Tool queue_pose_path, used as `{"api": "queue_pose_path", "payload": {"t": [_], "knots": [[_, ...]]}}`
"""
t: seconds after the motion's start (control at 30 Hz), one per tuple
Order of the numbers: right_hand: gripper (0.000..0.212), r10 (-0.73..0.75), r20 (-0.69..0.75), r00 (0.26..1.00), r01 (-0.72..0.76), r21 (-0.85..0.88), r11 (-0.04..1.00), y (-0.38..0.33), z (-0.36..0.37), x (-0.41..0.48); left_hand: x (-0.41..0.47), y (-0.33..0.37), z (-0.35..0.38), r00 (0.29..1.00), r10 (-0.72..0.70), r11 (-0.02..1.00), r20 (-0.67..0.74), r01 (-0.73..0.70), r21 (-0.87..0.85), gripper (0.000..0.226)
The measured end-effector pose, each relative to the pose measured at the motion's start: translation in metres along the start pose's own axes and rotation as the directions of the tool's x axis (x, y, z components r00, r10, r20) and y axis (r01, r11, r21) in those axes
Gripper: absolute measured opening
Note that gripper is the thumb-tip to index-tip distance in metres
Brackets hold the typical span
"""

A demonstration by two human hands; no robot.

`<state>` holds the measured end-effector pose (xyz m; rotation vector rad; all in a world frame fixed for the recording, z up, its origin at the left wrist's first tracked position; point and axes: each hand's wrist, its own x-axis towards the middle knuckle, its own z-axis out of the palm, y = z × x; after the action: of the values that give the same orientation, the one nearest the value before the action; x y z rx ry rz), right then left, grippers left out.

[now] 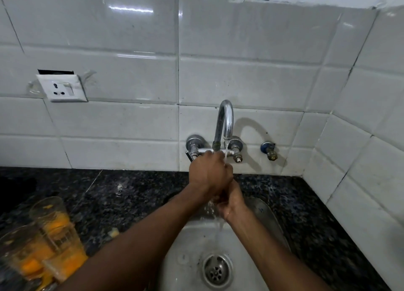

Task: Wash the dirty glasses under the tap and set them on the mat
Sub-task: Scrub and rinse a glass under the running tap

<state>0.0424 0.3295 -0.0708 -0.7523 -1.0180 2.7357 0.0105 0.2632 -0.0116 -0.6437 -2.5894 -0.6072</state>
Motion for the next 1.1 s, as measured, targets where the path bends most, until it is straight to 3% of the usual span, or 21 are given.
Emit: {"api": "queue_pose_path", "payload": {"t": [0.13, 0.2, 0.23, 0.3, 0.33, 0.37, 0.43, 0.5, 0.57, 0.63, 0.7, 0.73, 0.8, 0.83, 0.87, 0.9, 0.93, 0.97, 1.0, 1.07, 1.1], "knots": [[0.036, -0.165, -0.056, 0.985, 0.152, -0.187, 0.97, -0.009, 0.006, -0.003, 0.002, -0.017, 0.005, 0.965, -0.26, 0.941, 0.0, 0.254, -0.222, 0.033], [0.035, -0.334, -0.012, 0.942, 0.309, -0.349, 0.885, -0.01, 0.013, -0.005, 0.004, -0.028, 0.01, 0.875, -0.465, 0.796, 0.136, 0.48, -0.369, 0.038], [0.035, -0.451, 0.044, 0.891, 0.416, -0.474, 0.776, -0.01, 0.015, -0.005, 0.005, -0.034, 0.012, 0.79, -0.56, 0.647, 0.249, 0.605, -0.463, 0.039], [0.03, -0.589, 0.295, 0.753, 0.585, -0.71, 0.392, -0.012, 0.013, -0.002, 0.004, -0.043, 0.018, 0.609, -0.535, 0.173, 0.585, 0.758, -0.629, 0.036], [0.025, -0.553, 0.431, 0.713, 0.636, -0.729, 0.252, -0.014, 0.009, 0.002, 0.004, -0.047, 0.02, 0.56, -0.475, 0.004, 0.679, 0.773, -0.635, 0.032], [0.019, -0.466, 0.522, 0.714, 0.663, -0.719, 0.211, -0.018, 0.006, 0.005, 0.002, -0.048, 0.019, 0.555, -0.442, -0.05, 0.705, 0.769, -0.637, 0.029], [0.019, -0.215, 0.598, 0.772, 0.634, -0.703, 0.322, -0.031, -0.001, 0.013, 0.0, -0.052, 0.015, 0.616, -0.402, 0.024, 0.677, 0.746, -0.665, 0.029], [0.042, 0.061, 0.608, 0.792, 0.502, -0.704, 0.503, -0.05, -0.004, 0.013, -0.004, -0.057, 0.014, 0.785, -0.367, 0.189, 0.5, 0.589, -0.786, 0.024], [0.059, 0.274, 0.648, 0.711, 0.333, -0.653, 0.68, -0.064, -0.003, 0.008, -0.012, -0.065, 0.019, 0.944, -0.247, 0.379, 0.218, 0.302, -0.875, 0.009], [0.072, 0.383, 0.66, 0.646, 0.204, -0.633, 0.747, -0.068, -0.002, 0.006, -0.016, -0.069, 0.024, 0.973, -0.216, 0.427, 0.081, 0.169, -0.888, 0.005], [0.079, 0.435, 0.631, 0.643, 0.29, -0.726, 0.624, -0.065, -0.002, 0.014, -0.012, -0.068, 0.025, 0.95, -0.306, 0.429, 0.055, 0.189, -0.883, 0.011], [0.079, 0.415, 0.617, 0.669, 0.41, -0.771, 0.487, -0.064, -0.001, 0.017, -0.01, -0.067, 0.026, 0.928, -0.362, 0.415, 0.095, 0.251, -0.875, 0.015], [0.08, 0.409, 0.607, 0.682, 0.61, -0.78, 0.141, -0.066, 0.004, 0.014, -0.002, -0.066, 0.023, 0.828, -0.422, 0.331, 0.37, 0.521, -0.787, 0.026], [0.083, 0.447, 0.597, 0.666, 0.671, -0.742, -0.008, -0.068, 0.007, 0.01, 0.0, -0.067, 0.021, 0.725, -0.406, 0.289, 0.556, 0.679, -0.675, 0.03], [0.087, 0.483, 0.586, 0.651, 0.705, -0.702, -0.098, -0.068, 0.009, 0.01, 0.001, -0.067, 0.017, 0.62, -0.365, 0.26, 0.694, 0.784, -0.564, 0.03], [0.088, 0.515, 0.567, 0.643, 0.717, -0.682, -0.143, -0.068, 0.009, 0.008, 0.001, -0.068, 0.016, 0.559, -0.327, 0.238, 0.762, 0.829, -0.506, 0.028], [0.089, 0.535, 0.559, 0.633, 0.726, -0.669, -0.161, -0.067, 0.007, 0.007, 0.001, -0.068, 0.016, 0.554, -0.311, 0.24, 0.772, 0.832, -0.5, 0.027], [0.088, 0.526, 0.561, 0.639, 0.722, -0.674, -0.158, -0.068, 0.005, 0.007, 0.002, -0.069, 0.017, 0.587, -0.297, 0.229, 0.753, 0.81, -0.54, 0.026], [0.082, 0.488, 0.568, 0.663, 0.698, -0.704, -0.129, -0.069, 0.004, 0.009, 0.001, -0.069, 0.02, 0.67, -0.289, 0.23, 0.684, 0.742, -0.63, 0.026], [0.065, 0.347, 0.58, 0.737, 0.605, -0.795, 0.044, -0.072, 0.004, 0.007, -0.003, -0.066, 0.022, 0.88, -0.273, 0.276, 0.389, 0.459, -0.844, 0.019], [0.061, 0.304, 0.595, 0.744, 0.594, -0.797, 0.107, -0.072, 0.005, 0.009, -0.005, -0.064, 0.022, 0.941, -0.254, 0.331, 0.225, 0.303, -0.894, 0.014]]}}
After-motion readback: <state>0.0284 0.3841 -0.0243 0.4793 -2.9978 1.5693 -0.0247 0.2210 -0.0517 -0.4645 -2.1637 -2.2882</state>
